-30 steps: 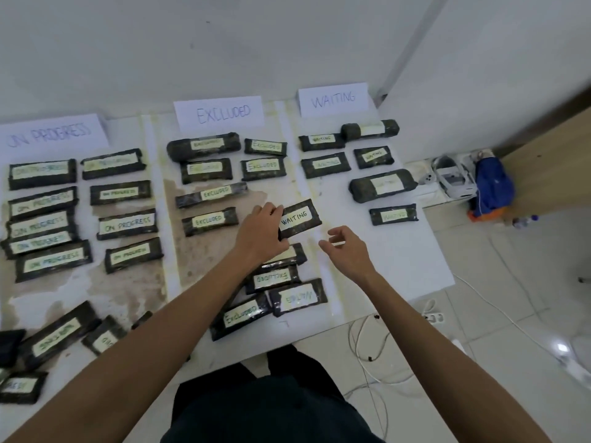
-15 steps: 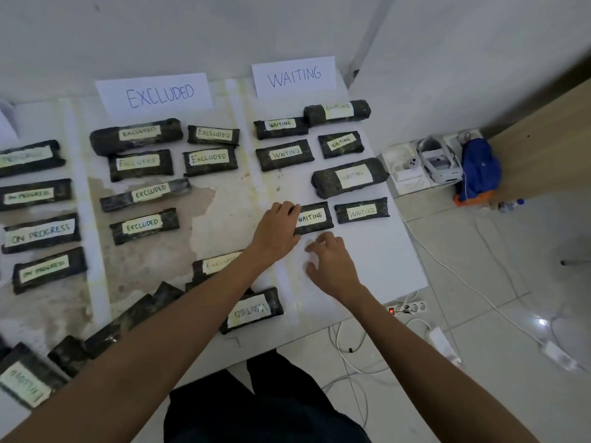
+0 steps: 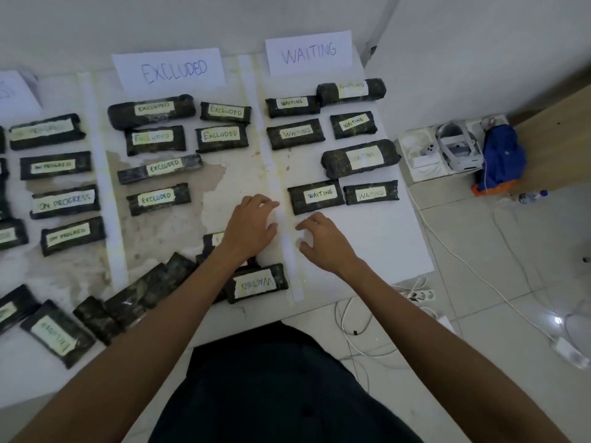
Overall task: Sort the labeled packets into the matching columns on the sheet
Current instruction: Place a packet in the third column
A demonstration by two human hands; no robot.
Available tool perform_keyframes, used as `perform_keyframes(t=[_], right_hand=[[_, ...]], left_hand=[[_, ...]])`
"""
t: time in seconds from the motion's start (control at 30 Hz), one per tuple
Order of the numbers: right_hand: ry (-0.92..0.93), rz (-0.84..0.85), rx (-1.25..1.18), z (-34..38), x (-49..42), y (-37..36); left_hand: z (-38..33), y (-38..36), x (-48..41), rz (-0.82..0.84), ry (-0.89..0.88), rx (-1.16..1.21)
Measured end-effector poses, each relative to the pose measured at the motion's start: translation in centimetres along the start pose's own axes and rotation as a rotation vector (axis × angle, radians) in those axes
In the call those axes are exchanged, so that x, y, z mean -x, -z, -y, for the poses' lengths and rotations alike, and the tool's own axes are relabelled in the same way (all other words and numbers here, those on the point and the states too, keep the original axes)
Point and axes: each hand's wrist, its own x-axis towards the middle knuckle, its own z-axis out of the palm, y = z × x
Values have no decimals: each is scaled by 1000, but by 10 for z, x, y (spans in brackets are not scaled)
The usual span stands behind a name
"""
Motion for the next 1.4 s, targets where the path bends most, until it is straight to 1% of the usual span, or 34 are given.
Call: perform_keyframes(t=[0.07,0.13,0.23,0.33,0.43,0.57,0.77,0.93,1.03,1.1,1.2,1.4], right_hand=[[32,53,-46,13,-4,-3],[54,115,-96,29,-11,-8],[37,179,-181,54,-24,-14],[-19,218,-209,68,-35,-19],[-94,202,-260,73,-45,-26],[-136,169,-314,71,-48,-25],[70,132,-143,71,-65,-9],[187,21,-42,77,-102,0],[209,-32,-10,80,-129,2],[207,-37,41,80,-143,2],[167,27,77,77,-156,3],[164,79,94,73,-156,3]], left_hand=[[16,8,25,-7,73,4],[31,15,48,3,183,-18],[47,21,75,38,351,-16],[54,23,87,62,419,32],[56,24,88,37,447,175],[54,26,83,-51,458,308],[56,34,67,-213,385,375],[56,40,38,-306,354,378],[62,45,15,-291,374,380],[68,48,2,-229,410,359],[73,51,-9,-165,427,305],[77,48,-1,-153,363,269]])
